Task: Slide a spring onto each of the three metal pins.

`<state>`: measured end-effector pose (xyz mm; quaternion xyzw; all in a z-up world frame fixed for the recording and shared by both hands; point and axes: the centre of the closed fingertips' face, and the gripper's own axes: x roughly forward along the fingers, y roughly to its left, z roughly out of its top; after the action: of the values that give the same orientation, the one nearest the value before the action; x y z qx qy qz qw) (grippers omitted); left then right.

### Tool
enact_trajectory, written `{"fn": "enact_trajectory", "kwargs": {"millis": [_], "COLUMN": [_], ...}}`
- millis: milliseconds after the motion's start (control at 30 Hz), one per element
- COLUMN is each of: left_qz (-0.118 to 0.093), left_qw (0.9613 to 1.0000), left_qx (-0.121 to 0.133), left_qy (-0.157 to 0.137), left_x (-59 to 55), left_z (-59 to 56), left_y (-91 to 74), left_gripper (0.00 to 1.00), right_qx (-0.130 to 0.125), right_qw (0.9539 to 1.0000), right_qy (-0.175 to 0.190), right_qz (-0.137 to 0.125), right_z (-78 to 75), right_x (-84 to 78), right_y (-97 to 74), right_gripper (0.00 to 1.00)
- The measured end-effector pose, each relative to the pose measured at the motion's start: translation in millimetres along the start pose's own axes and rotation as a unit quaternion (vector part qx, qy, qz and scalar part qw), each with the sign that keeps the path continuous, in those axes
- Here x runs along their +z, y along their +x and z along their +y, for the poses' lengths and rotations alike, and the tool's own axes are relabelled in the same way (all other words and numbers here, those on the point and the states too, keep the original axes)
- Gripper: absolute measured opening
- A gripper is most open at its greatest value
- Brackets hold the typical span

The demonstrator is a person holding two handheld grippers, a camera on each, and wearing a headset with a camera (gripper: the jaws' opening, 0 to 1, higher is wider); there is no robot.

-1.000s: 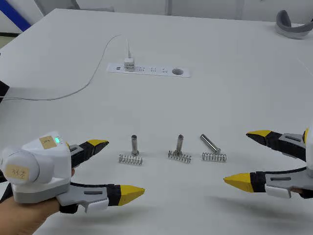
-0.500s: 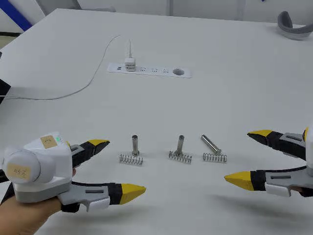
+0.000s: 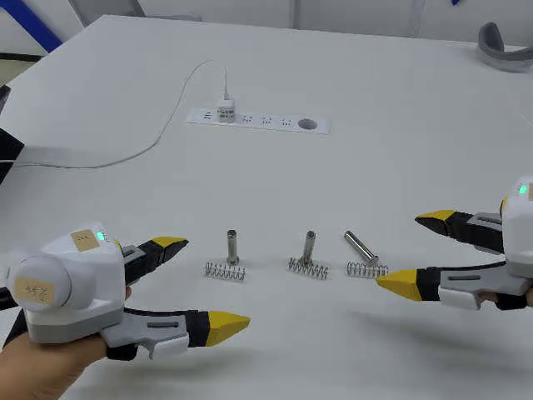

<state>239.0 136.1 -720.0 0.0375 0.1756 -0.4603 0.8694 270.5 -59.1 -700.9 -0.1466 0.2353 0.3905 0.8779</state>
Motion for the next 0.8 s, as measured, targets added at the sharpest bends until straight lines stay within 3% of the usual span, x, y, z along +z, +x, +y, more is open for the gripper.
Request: {"fn": "enact_trajectory", "kwargs": {"millis": [133,300,567,800], "left_qz": [-0.001,-0.002,-0.003,-0.003], "left_qw": [1.0,1.0,1.0,1.0], "left_qx": [0.002,0.003,0.004,0.003], "left_qy": [-0.001,0.0,-0.001,-0.001], "left_x": [0.1,0.7,0.7,0.8], "left_z": [-0.8,-1.3,-1.1,-1.4], "left_y": [-1.0,-2.5,-3.7,-3.2], "left_gripper": [0.88,0.88,0.87,0.87], "right_qx": [-0.01,-0.024,-0.038,-0.044], "right_qw": [0.9999,0.999,0.995,0.9915], "right_qy": [0.011,0.016,0.03,0.031], "right_qz": [0.006,0.034,0.088,0.118], "right_z": [-5.9,-12.2,-20.4,-21.9], "right_x": [8.0,9.9,1.4,-5.6], "right_y": [7.5,21.9,41.1,54.4], "right_gripper": [0.6,0.52,0.37,0.3]}}
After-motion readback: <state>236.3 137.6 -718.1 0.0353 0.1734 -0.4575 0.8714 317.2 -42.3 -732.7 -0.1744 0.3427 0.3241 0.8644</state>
